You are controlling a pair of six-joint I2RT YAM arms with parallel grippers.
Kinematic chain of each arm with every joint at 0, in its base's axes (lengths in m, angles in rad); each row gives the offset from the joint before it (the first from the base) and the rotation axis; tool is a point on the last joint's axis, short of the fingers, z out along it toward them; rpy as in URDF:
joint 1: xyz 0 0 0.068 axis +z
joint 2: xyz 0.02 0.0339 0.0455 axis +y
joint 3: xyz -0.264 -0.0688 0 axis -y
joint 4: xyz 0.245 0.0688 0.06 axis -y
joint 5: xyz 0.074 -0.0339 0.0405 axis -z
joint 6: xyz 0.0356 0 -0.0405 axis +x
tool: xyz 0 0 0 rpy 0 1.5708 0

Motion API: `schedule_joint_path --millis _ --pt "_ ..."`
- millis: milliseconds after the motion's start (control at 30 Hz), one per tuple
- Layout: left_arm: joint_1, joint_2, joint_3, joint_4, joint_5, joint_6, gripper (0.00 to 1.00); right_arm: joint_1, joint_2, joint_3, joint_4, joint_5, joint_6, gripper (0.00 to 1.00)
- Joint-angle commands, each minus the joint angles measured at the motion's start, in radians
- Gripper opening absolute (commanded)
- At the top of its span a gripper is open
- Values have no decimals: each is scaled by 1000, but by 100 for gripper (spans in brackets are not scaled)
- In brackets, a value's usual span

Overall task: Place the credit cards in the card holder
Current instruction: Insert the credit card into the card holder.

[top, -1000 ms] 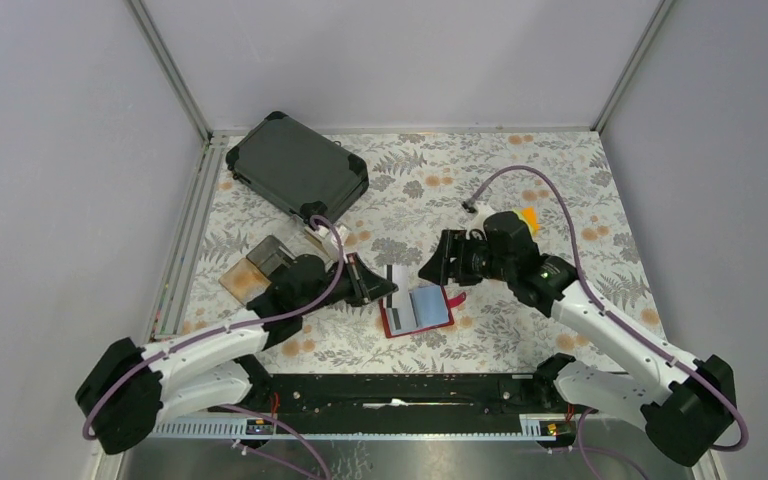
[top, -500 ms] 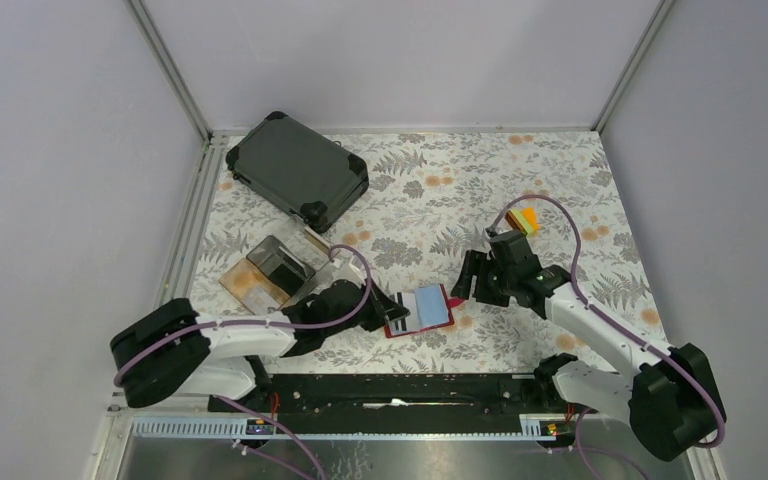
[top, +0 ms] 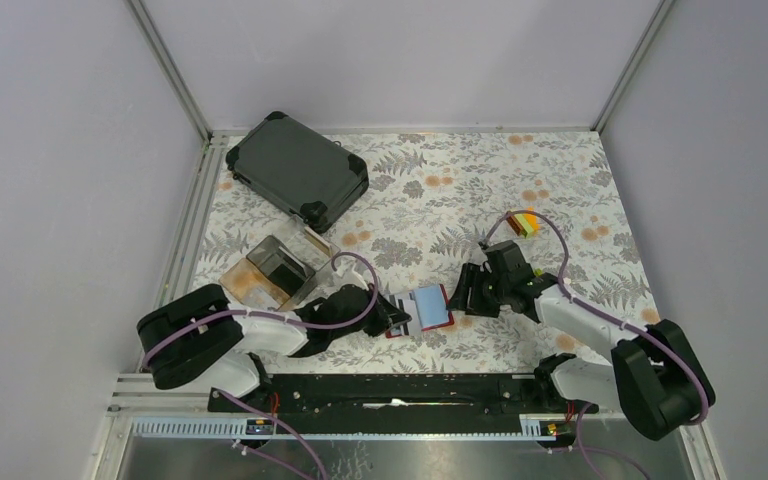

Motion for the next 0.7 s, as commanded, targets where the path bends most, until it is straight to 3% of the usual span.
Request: schedule_joint_path --millis 0,400,667 --pt "-5 30 8 66 -33 -34 0 -5 52 0 103 -80 12 60" --pt "15 111 -8 214 -3 -46 0 -5 114 4 115 -76 4 48" --pt "28 116 -7 188 -20 -25 0 -5 140 -7 126 -76 5 42"
